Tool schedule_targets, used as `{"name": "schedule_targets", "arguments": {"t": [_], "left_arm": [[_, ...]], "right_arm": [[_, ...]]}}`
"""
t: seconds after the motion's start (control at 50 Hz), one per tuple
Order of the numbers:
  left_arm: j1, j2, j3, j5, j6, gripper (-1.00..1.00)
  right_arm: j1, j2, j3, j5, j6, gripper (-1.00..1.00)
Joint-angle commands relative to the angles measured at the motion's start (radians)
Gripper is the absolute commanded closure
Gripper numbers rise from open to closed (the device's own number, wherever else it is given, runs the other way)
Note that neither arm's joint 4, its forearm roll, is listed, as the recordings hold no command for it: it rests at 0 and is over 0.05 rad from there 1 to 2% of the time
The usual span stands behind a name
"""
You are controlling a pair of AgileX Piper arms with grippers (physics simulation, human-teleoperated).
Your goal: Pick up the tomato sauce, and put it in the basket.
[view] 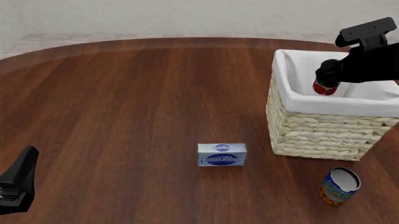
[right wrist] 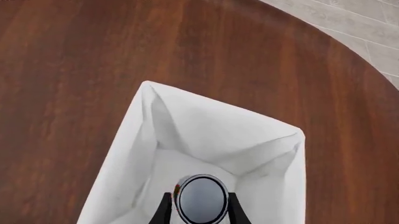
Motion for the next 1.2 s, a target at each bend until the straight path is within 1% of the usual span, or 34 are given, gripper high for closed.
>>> {"name": "schedule_targets", "arguments": {"t": [0.02, 0.52, 0.68, 1.2], "left_arm": [[0.000, 0.000, 0.000, 0.000, 0.000, -1.00], [0.000, 0.000, 0.000, 0.000, 0.000, -1.00], [0.000, 0.000, 0.000, 0.000, 0.000, -1.00], [0.000, 0.000, 0.000, 0.000, 0.000, -1.00]], "right_arm": [[-0.015, 0.013, -0.017, 0.000, 0.001, -1.00], [-0.009, -0.011, -0.039, 0.016, -0.003, -1.00], [0.000, -0.038, -0.064, 0.042, 0.008, -1.00], [0.015, -0.133, -0.124, 0.114, 0.006, -1.00]]}}
